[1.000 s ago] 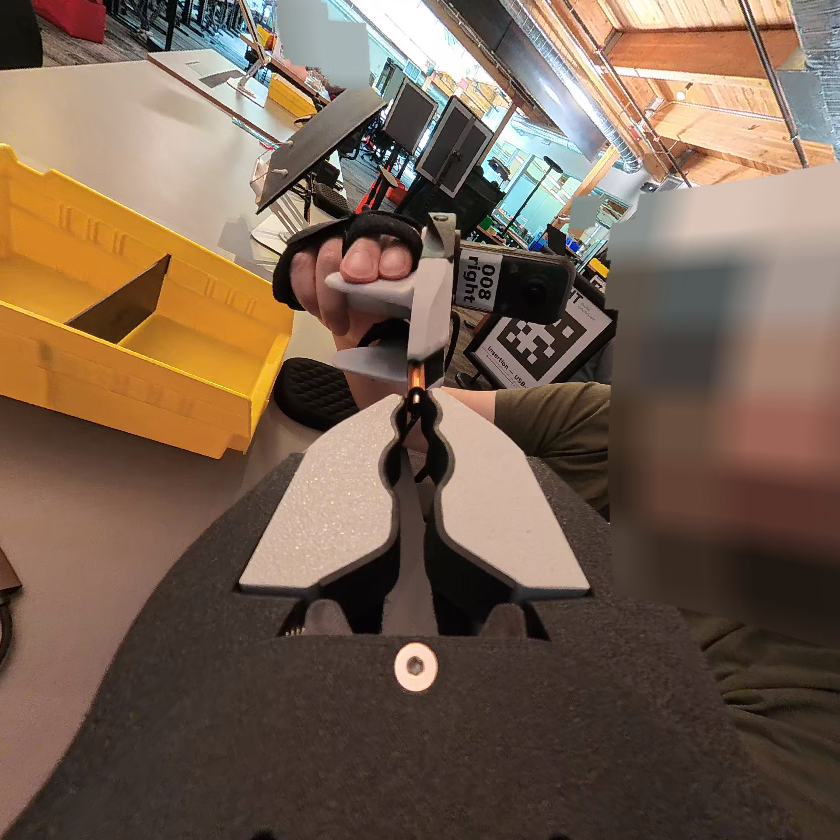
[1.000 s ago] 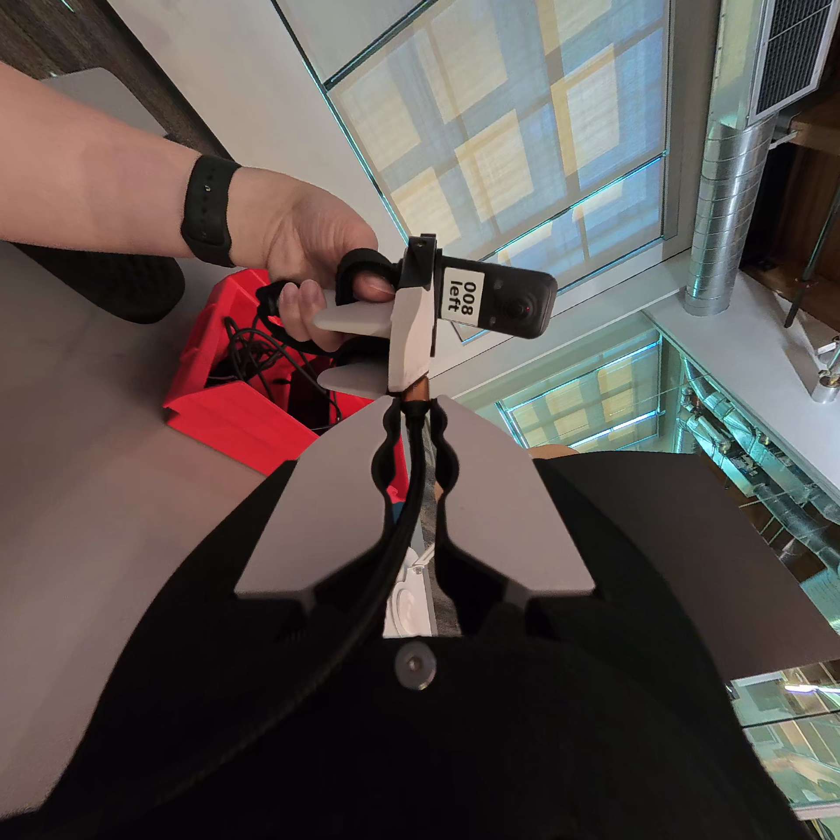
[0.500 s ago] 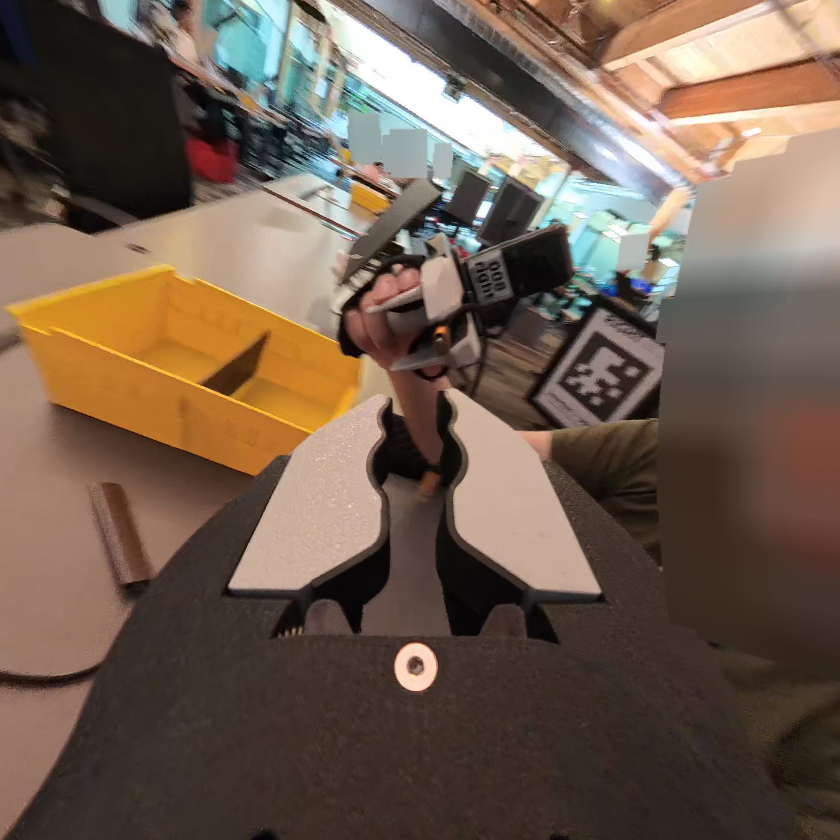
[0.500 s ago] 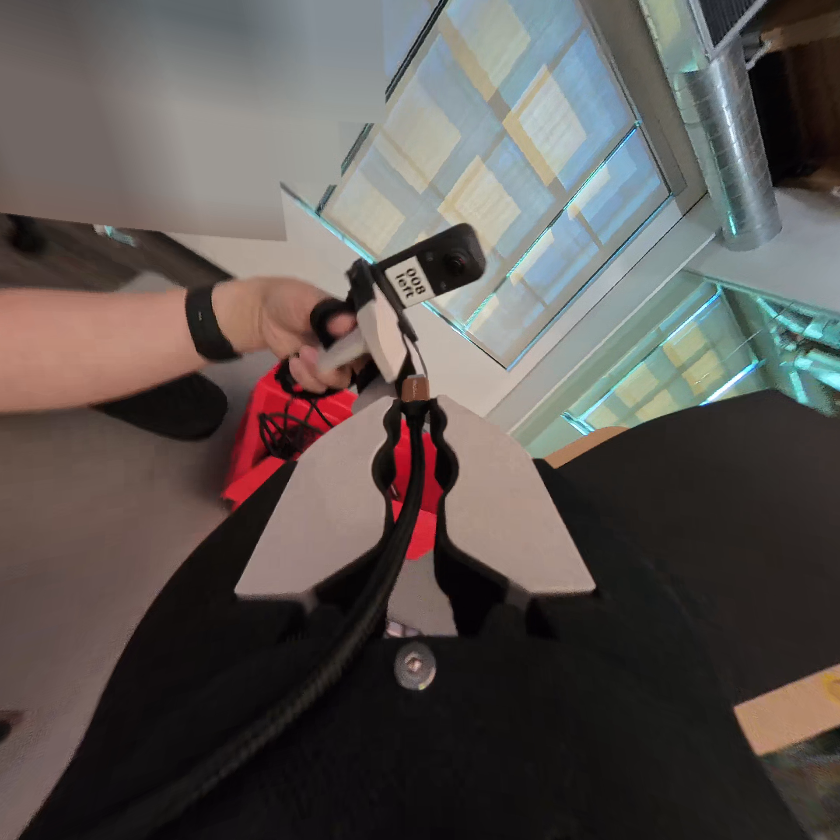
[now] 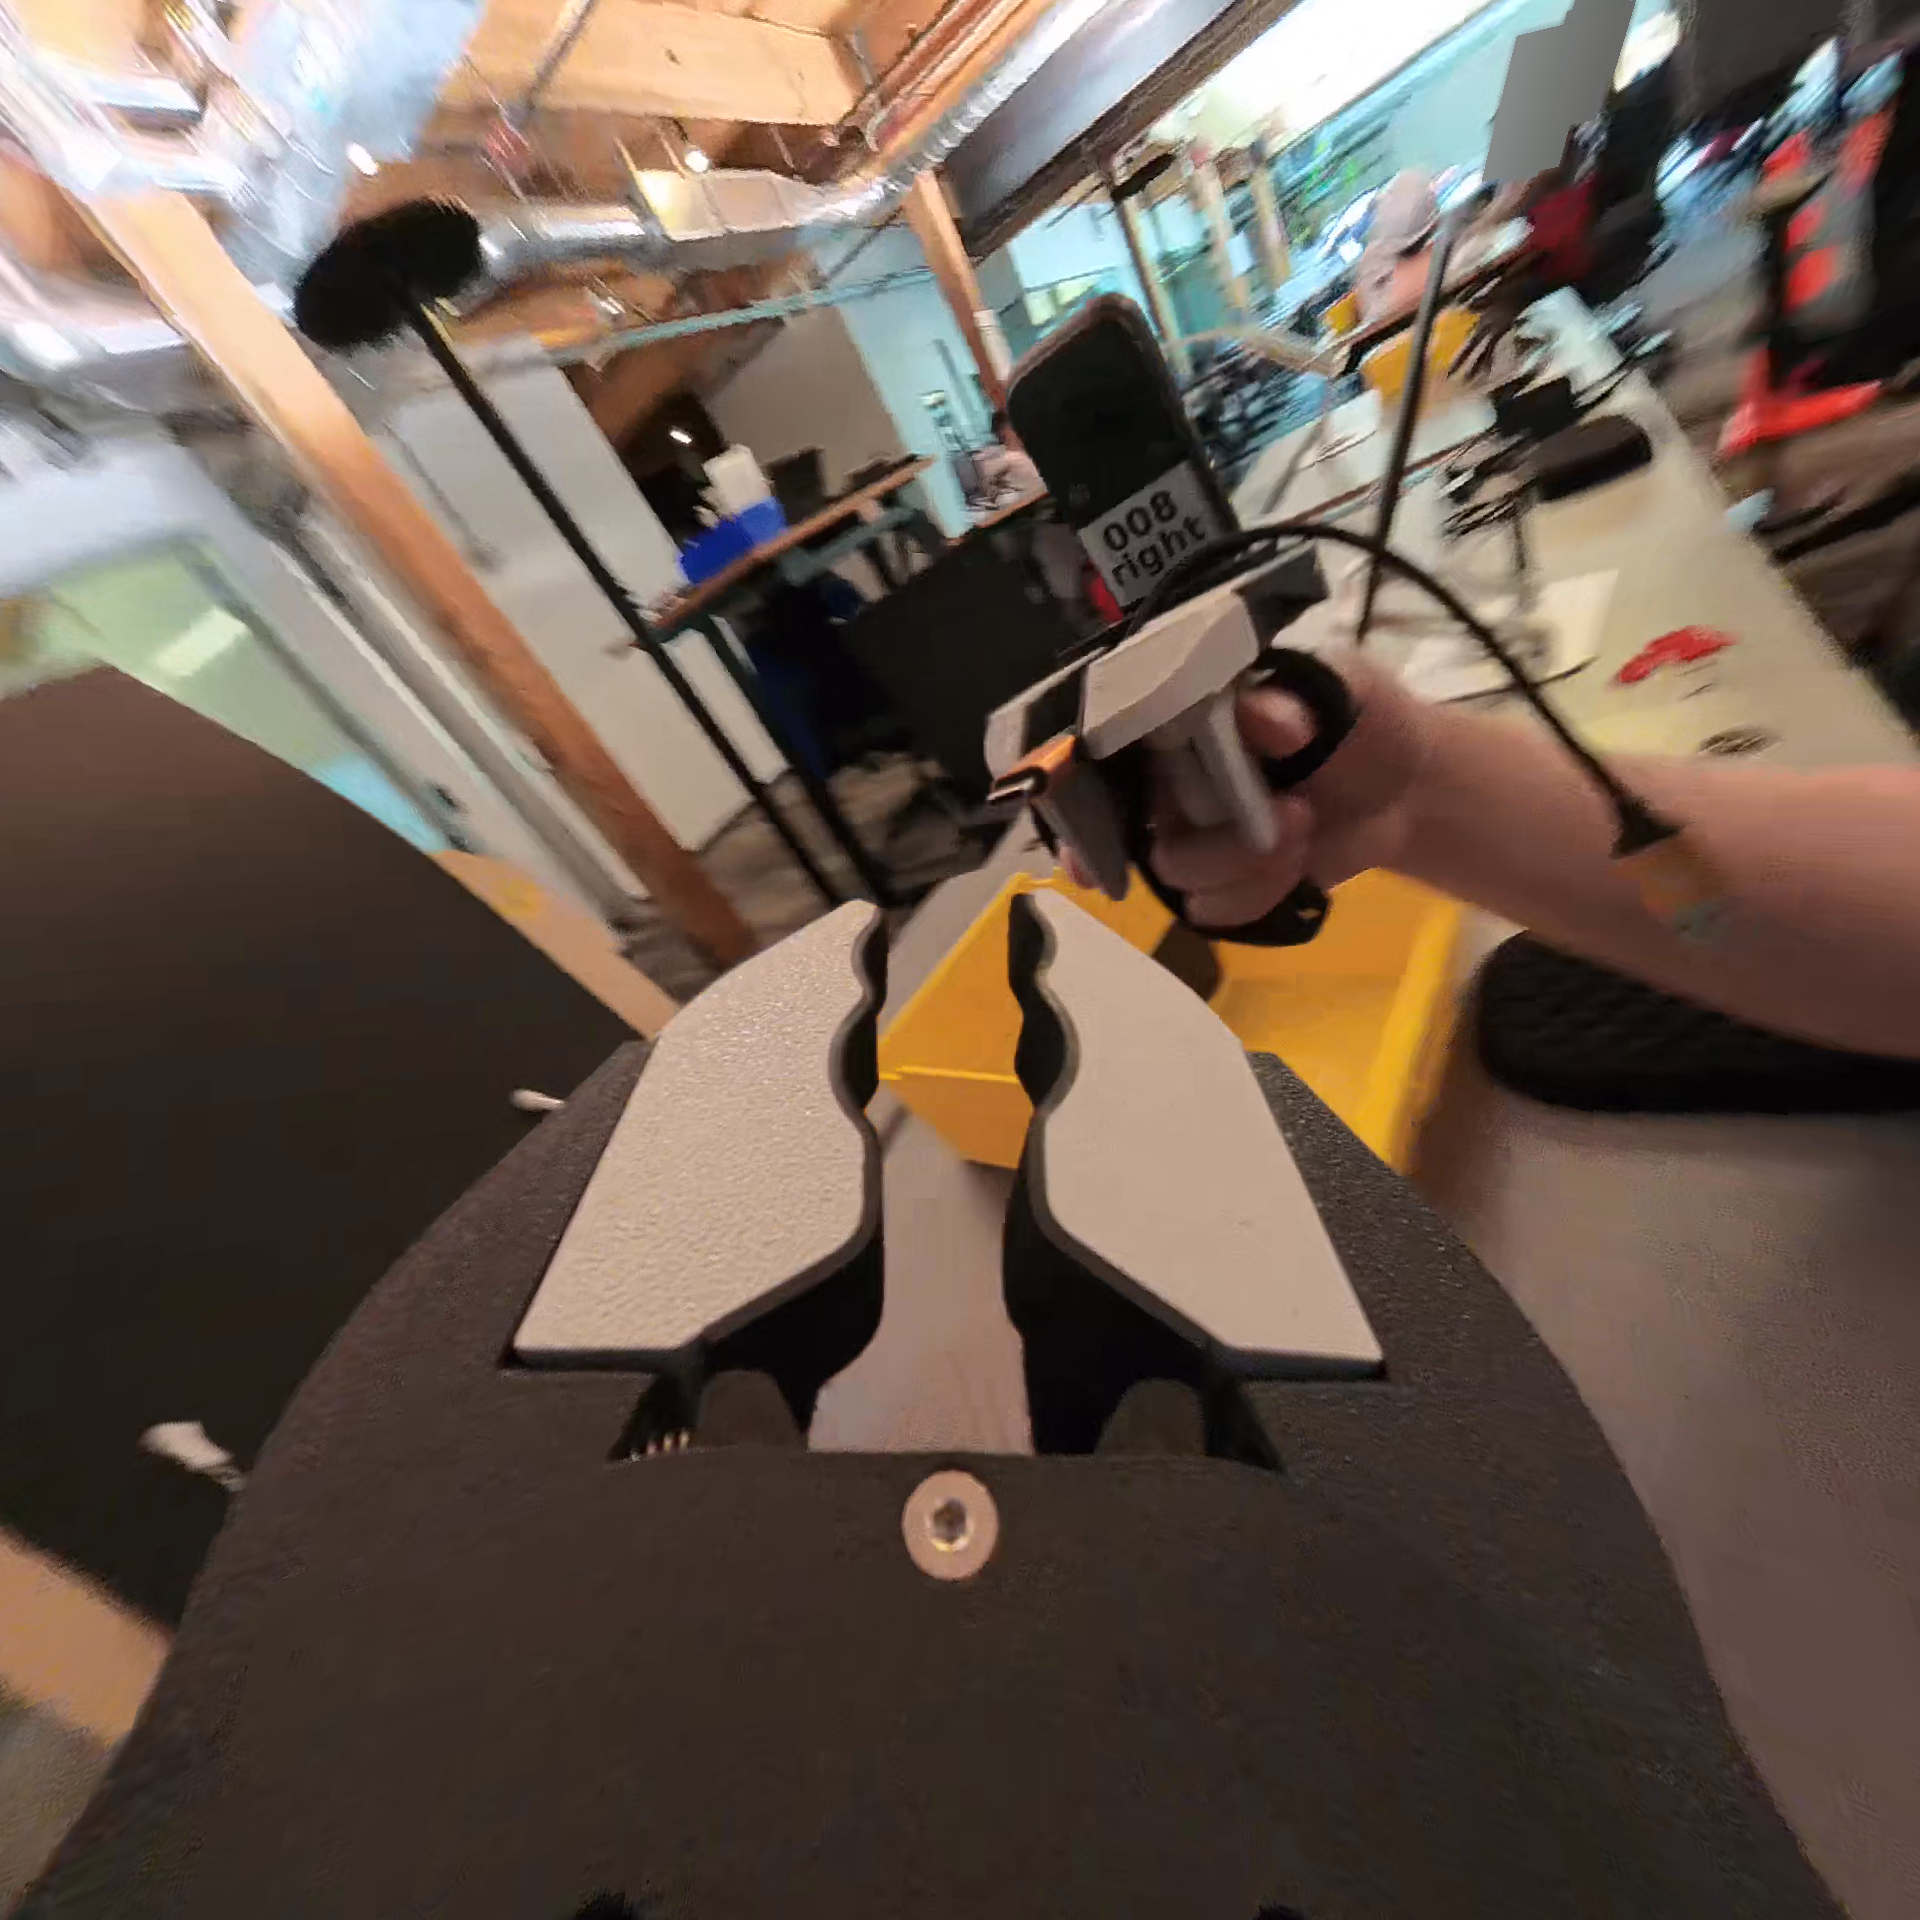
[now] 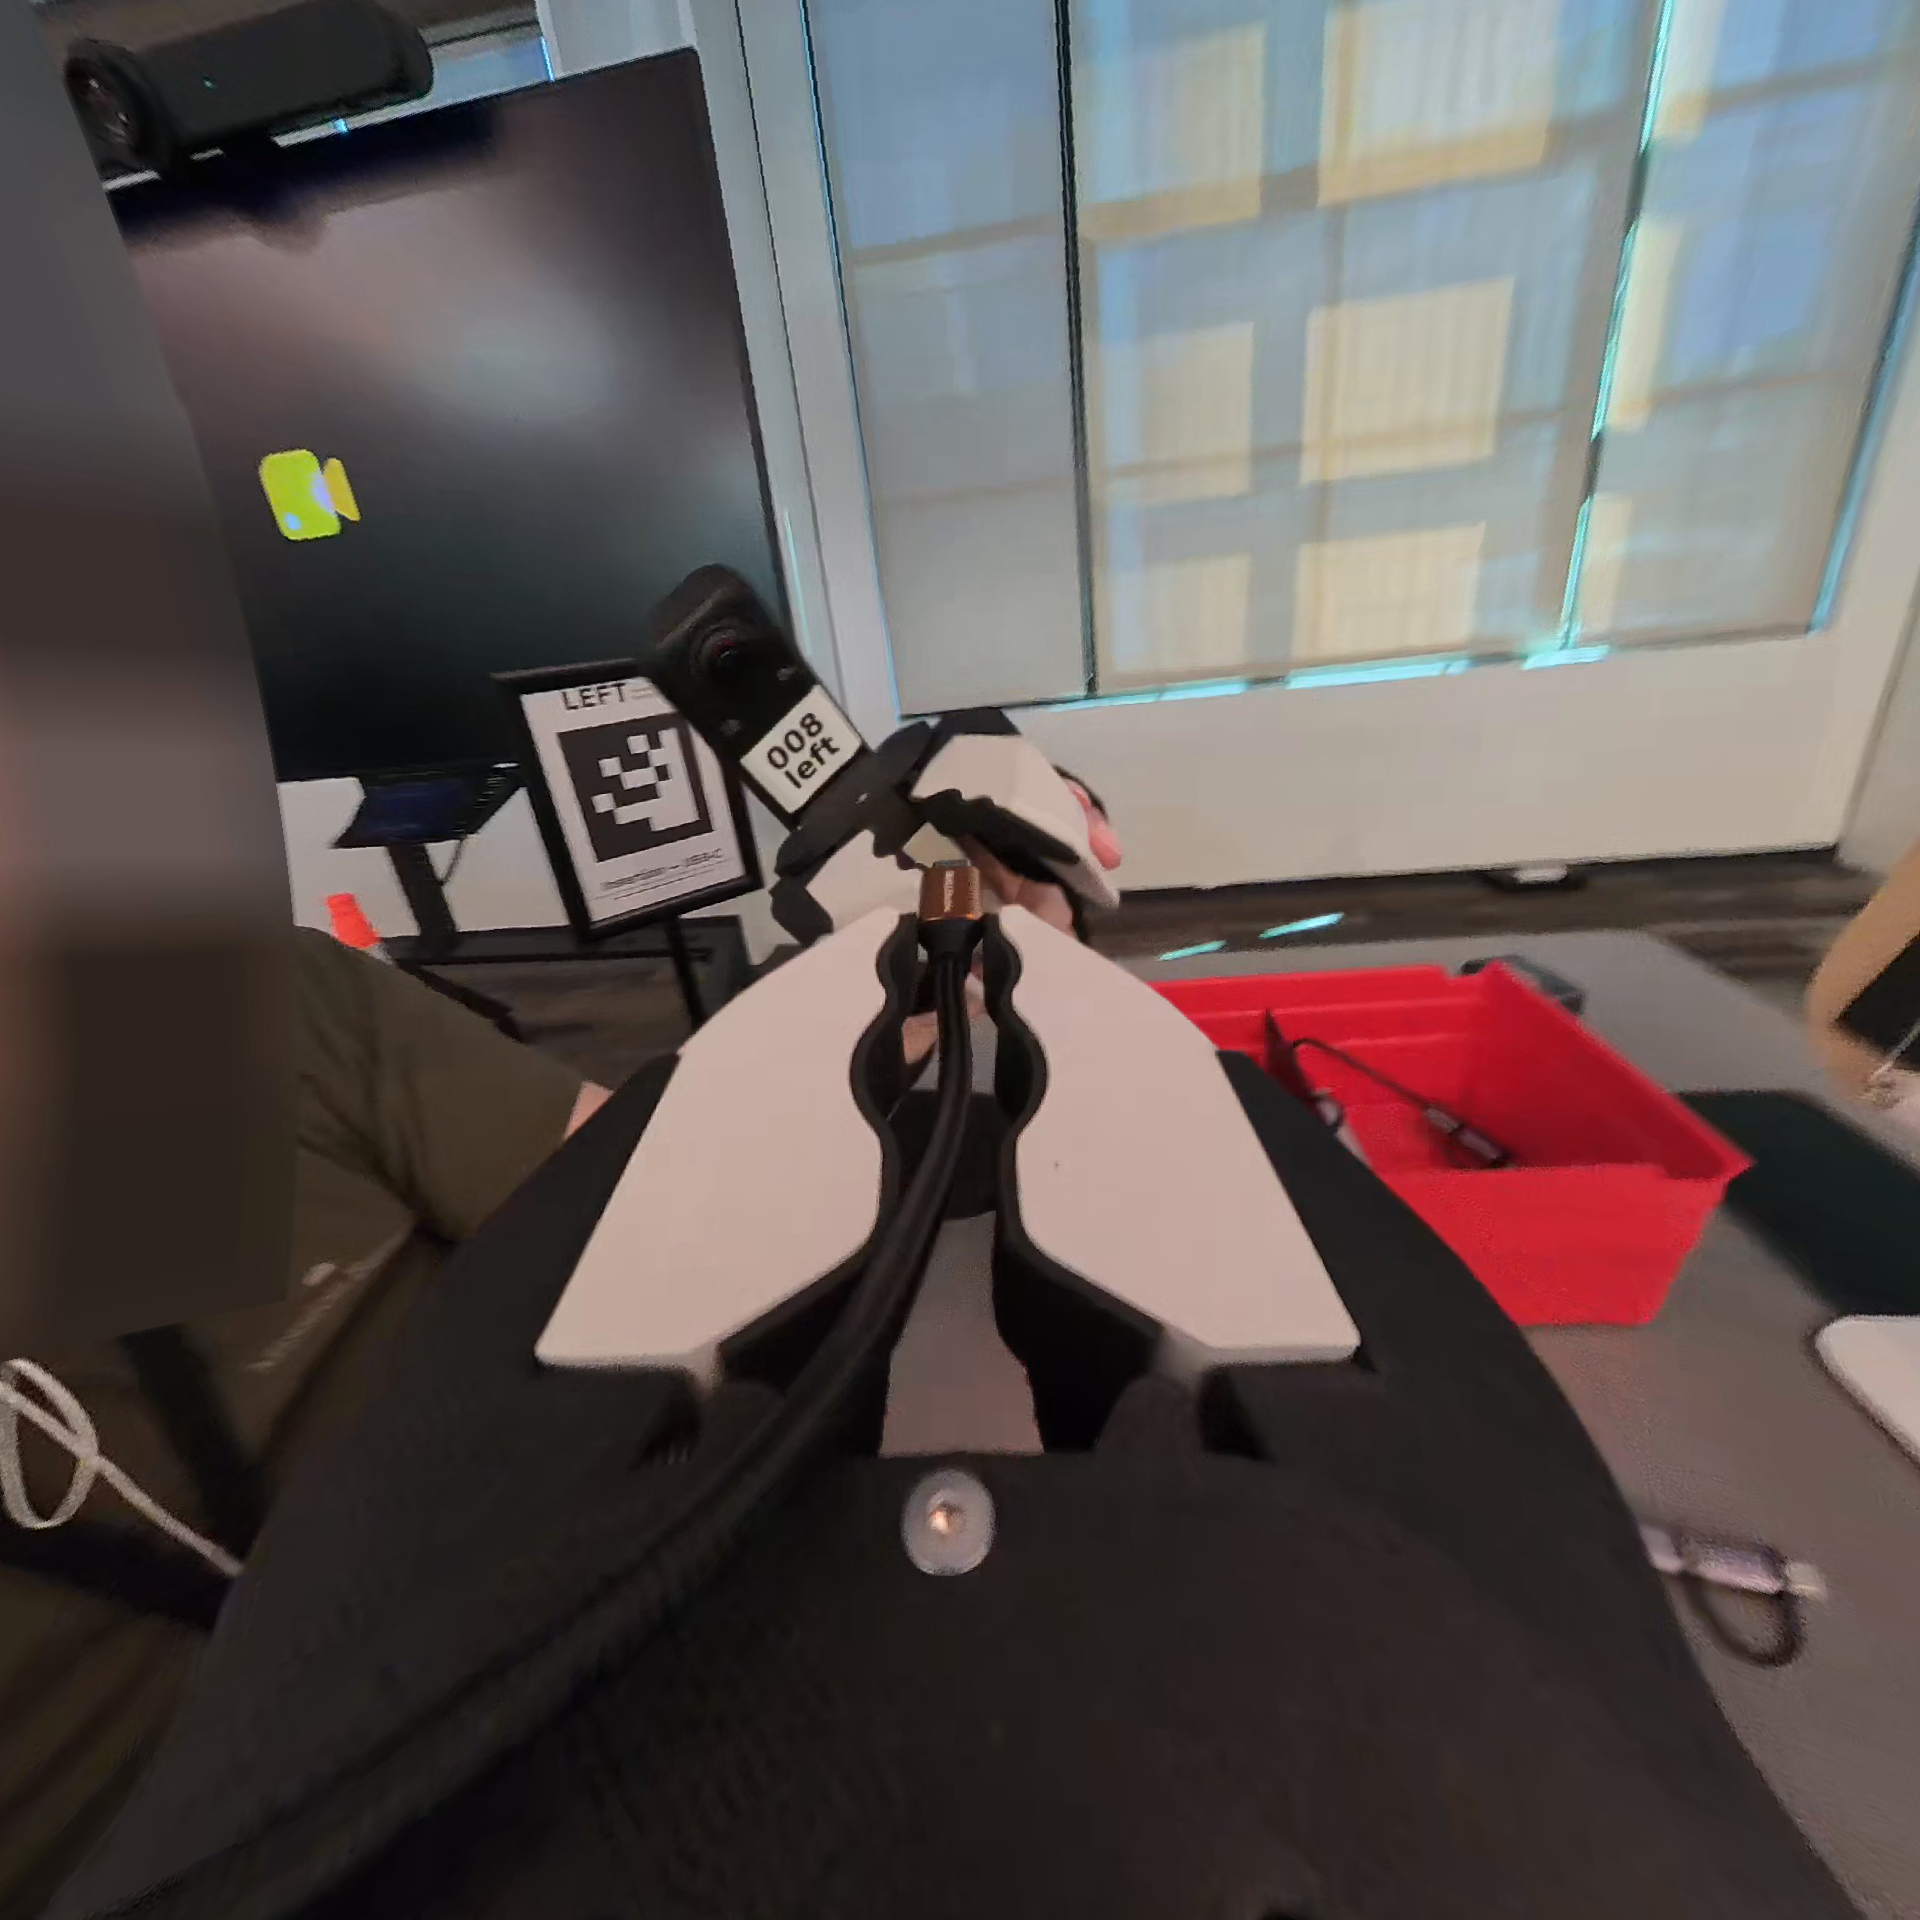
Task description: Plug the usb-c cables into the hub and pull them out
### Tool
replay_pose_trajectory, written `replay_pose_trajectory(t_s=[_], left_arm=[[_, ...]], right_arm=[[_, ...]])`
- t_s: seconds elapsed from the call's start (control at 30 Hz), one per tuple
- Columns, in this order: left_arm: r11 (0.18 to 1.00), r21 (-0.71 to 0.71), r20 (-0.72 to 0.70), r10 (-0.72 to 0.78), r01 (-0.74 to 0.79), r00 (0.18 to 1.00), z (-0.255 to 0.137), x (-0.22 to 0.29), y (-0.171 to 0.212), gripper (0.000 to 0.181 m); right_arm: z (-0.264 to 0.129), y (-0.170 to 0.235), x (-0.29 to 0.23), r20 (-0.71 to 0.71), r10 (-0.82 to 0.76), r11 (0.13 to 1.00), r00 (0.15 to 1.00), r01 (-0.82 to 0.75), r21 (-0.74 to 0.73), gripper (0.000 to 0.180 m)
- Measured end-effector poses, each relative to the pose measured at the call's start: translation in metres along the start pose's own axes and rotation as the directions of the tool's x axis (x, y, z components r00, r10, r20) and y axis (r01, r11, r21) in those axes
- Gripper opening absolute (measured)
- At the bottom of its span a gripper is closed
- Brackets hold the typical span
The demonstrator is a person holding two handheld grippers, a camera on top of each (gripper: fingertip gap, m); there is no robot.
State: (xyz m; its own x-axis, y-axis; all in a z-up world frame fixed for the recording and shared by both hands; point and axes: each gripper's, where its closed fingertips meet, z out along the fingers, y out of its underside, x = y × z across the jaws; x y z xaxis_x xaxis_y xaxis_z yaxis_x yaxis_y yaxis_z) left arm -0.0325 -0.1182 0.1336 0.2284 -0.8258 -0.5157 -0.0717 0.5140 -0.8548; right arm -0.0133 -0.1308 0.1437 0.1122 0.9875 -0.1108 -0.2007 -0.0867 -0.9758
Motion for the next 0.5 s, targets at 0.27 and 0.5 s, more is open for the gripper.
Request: replay_pose_trajectory(t_s=[0.27, 0.5], left_arm=[[0.943, -0.062, 0.014, 0.33, -0.328, 0.944, 0.002, 0.019, 0.012, 0.021], [0.869, -0.072, 0.006, 0.491, -0.489, 0.871, 0.007, 0.028, 0.022, 0.008]], right_arm=[[0.009, 0.024, 0.006, -0.025, 0.186, 0.974, 0.982, -0.187, -0.126, 0.012], [0.011, 0.041, 0.007, -0.019, 0.318, 0.931, 0.948, -0.315, -0.186, 0.012]])
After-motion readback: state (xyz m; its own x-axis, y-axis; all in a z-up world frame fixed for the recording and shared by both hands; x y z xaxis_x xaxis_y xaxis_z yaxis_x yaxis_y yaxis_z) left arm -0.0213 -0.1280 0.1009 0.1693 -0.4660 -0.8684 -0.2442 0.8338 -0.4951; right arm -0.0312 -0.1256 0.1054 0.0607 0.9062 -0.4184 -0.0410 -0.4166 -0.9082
